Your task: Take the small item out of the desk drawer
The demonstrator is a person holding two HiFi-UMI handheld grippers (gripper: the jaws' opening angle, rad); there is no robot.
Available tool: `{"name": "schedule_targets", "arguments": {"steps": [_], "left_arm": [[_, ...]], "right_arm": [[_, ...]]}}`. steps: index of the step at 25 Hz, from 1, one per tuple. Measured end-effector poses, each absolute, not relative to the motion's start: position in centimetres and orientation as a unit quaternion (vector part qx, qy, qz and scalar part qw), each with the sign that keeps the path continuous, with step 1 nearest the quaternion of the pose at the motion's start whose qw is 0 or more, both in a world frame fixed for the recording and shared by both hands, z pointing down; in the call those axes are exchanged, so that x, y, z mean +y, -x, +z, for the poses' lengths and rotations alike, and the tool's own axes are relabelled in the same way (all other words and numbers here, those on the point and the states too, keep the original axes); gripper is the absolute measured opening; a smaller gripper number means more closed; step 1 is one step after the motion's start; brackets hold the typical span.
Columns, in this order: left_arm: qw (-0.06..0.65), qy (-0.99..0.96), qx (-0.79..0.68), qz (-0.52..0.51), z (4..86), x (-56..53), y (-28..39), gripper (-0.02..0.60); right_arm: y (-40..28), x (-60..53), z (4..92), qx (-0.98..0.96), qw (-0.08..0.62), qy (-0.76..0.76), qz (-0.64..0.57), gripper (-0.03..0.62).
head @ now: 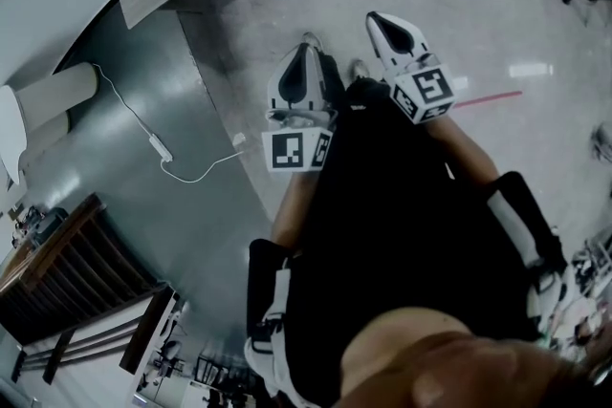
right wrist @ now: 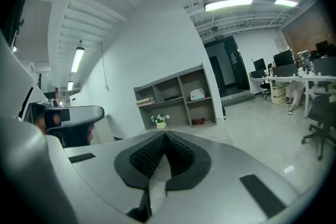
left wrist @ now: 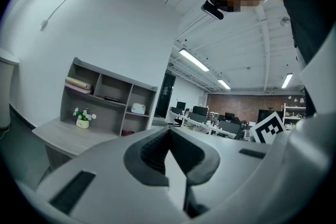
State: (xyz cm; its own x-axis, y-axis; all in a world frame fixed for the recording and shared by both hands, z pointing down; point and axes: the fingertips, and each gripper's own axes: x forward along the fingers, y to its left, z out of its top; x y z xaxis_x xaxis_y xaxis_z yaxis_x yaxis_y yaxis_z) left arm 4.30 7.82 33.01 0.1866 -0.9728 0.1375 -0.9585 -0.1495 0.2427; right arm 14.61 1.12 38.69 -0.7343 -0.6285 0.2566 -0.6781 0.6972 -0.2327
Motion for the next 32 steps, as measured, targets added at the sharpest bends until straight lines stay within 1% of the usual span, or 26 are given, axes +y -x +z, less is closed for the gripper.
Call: {"name": "schedule_targets", "arguments": {"steps": [12,17,23,32], "left_arm": [[0.145,-0.788,-0.598,-0.033,34.0,-1.5,-0.8,-0.008],[0.158,-0.79,-0.591,-0.039,34.0,-5.8,0.9,-0.008],[0.177,-0.797,-0.577,-0.028,36.0,-8.5,2.7,-0.008],[0.195,-0.802,-0.564,-0.028,38.2,-12.1,3.8,-0.008]], "right_arm": [[-10.7,-6.9,41.1,-0.896,0.095,-0.396,0.176,-0.002],[-8.7,-11.0,43.4,-0.893,0.116,-0.398,0.176,-0.002],[-7.0,-14.7,46.8,-0.877,0.136,-0.419,0.192,-0.001],[-4.8,-18.7,55.1,-0.857,0.195,-0.416,0.235,0.002]]}}
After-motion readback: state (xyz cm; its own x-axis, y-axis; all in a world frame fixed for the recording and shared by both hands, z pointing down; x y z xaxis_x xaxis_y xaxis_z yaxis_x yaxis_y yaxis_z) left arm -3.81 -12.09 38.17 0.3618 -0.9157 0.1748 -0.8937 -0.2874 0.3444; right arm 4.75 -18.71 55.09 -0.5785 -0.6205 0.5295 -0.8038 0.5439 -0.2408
